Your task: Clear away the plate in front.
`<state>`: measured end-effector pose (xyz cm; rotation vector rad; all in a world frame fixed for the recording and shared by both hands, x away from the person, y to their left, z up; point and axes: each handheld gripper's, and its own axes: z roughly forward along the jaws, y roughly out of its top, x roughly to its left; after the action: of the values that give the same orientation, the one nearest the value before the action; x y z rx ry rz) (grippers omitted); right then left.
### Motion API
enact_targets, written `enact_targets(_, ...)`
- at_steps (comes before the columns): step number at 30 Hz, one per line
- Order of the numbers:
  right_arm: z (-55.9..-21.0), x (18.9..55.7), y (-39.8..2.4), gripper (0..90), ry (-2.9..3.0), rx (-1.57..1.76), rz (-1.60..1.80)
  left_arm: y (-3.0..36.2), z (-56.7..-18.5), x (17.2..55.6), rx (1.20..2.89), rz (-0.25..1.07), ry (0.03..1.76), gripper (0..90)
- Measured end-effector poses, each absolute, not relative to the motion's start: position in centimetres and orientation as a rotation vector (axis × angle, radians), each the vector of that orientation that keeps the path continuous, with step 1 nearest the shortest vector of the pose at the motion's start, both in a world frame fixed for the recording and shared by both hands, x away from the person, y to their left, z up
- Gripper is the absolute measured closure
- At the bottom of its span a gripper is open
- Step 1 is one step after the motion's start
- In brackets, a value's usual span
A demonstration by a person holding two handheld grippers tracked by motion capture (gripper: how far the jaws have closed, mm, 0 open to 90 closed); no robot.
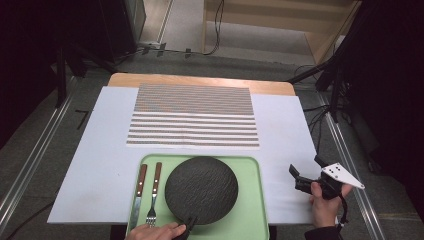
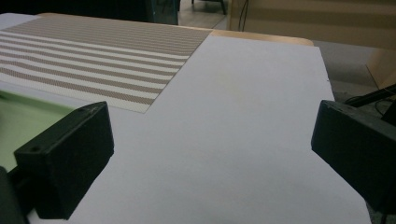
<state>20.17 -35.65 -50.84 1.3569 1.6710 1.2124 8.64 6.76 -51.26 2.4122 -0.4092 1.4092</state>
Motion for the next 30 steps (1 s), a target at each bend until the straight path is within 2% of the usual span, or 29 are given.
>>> enact_targets(8, -50.9, 20.2, -35.6, 0.0, 1.672, 1.357, 1.213, 6.9, -51.2, 8.3, 2.411, 1.378, -0.409, 86.4)
enact_targets(14, -50.9, 20.2, -35.6, 0.0, 1.672, 1.362, 1.211, 7.0, -51.6, 8.7, 2.491, 1.192, -0.404, 78.7)
enact_targets(17, -50.9, 20.2, -35.6, 0.0, 1.673, 1.359, 1.21, 7.4, -51.1, 9.1, 2.484, 1.092, -0.328, 72.2)
enact_targets(22, -50.9, 20.2, -35.6, 0.0, 1.675, 1.362, 1.209, 7.9, -50.1, 9.3, 2.435, 0.978, -0.24, 54.5)
enact_targets(25, -50.9, 20.2, -35.6, 0.0, 1.677, 1.36, 1.208, 8.3, -49.2, 9.5, 2.368, 0.884, -0.168, 48.2)
enact_targets(30, -50.9, 20.2, -35.6, 0.0, 1.676, 1.359, 1.207, 9.0, -48.4, 10.3, 2.305, 0.854, -0.064, 33.1)
